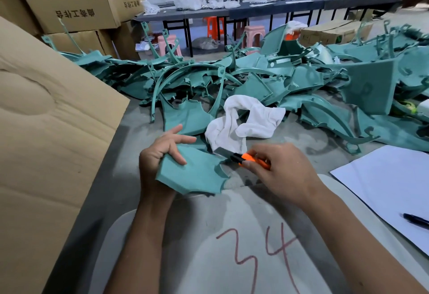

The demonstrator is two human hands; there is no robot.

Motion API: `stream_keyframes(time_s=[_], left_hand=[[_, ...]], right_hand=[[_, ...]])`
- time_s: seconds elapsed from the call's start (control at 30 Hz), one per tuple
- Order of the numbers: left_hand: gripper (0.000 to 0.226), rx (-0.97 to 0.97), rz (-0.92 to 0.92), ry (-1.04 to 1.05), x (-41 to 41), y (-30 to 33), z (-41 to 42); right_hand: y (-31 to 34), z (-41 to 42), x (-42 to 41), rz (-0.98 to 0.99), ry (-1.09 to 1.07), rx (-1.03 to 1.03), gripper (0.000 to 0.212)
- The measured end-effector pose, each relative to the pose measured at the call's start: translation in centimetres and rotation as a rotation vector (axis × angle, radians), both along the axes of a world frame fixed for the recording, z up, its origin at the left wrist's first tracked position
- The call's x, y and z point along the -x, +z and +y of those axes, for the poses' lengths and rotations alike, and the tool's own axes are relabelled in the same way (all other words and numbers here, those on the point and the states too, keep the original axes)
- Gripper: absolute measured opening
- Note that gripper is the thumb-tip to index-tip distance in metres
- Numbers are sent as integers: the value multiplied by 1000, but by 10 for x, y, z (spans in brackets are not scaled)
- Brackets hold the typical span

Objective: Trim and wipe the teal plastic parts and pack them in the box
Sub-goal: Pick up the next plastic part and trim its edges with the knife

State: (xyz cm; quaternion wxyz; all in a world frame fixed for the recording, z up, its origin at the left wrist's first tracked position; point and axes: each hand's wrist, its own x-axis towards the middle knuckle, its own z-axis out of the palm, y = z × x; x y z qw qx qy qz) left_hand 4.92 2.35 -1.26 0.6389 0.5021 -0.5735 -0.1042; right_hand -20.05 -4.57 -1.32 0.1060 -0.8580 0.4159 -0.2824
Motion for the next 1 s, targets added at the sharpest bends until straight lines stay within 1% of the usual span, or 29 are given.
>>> stream_keyframes(time_s=[0.1, 0.23, 0.5, 0.63, 0.73, 0.8, 0.87, 0.93, 1.0], left_hand=[[44, -38, -56, 6, -2, -2, -1], [41, -57, -90, 10, -5, -5, -1], [46, -89, -107, 6, -8, -3, 0], [45, -105, -94, 14, -8, -4, 0], [43, -108, -116, -1, -9, -4, 1], [43, -109, -115, 9, -10, -6, 1], [39, -105, -119, 29, -12, -8, 2], [28, -104, -128, 31, -14, -11, 2], [22, -115, -66, 17, -14, -11, 3]], right_hand=[[1, 1, -2, 95, -1, 51, 22], [0, 2, -4, 124, -17, 62, 22], [4, 5, -5, 114, -5, 45, 18], [4, 8, -6, 121, 0, 48, 16], [2, 8, -9, 127, -17, 65, 15], [1, 8, -10, 116, -3, 42, 15], [1, 7, -10, 97, 26, 1, 15], [2, 7, -8, 68, 75, -58, 14], [4, 5, -6, 22, 130, -122, 14]])
